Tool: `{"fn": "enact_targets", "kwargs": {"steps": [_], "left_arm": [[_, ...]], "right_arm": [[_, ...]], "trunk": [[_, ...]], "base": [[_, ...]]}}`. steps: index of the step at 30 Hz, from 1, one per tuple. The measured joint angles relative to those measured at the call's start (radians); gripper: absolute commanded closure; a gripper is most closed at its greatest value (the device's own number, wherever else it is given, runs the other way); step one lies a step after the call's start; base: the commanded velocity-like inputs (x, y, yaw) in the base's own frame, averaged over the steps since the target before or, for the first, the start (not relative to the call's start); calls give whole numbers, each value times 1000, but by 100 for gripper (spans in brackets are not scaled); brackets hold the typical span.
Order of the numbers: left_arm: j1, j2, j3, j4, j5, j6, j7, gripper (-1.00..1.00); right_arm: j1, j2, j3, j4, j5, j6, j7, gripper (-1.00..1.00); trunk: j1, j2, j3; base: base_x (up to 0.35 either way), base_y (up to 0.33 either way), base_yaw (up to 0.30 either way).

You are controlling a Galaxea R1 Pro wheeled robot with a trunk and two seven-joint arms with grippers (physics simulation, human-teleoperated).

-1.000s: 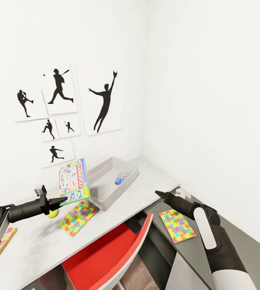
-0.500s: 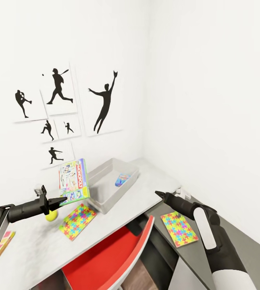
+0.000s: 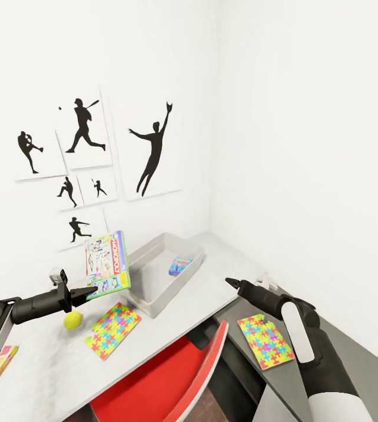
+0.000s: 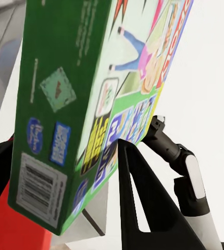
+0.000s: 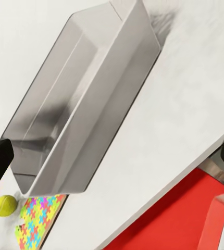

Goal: Put all the toys in the child's room - the three board games (two on the bed and one on the table), the two jigsaw puzzles on the table, and the tennis ball on the table - inside the toy box on the table in the child's room.

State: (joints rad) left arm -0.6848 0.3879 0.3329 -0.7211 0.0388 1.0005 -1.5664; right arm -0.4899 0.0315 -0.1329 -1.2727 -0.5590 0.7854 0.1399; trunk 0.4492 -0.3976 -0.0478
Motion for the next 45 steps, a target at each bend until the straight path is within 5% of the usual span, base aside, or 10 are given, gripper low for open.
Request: {"fn": "enact_targets", "kwargs": {"steps": [45], "left_arm": [[1,0,0,0,0,0,0,100]], "right_arm": [[0,-1,0,0,0,0,0,-100]], "trunk": [[0,0,0]], "base": [[57,0,0]]}}
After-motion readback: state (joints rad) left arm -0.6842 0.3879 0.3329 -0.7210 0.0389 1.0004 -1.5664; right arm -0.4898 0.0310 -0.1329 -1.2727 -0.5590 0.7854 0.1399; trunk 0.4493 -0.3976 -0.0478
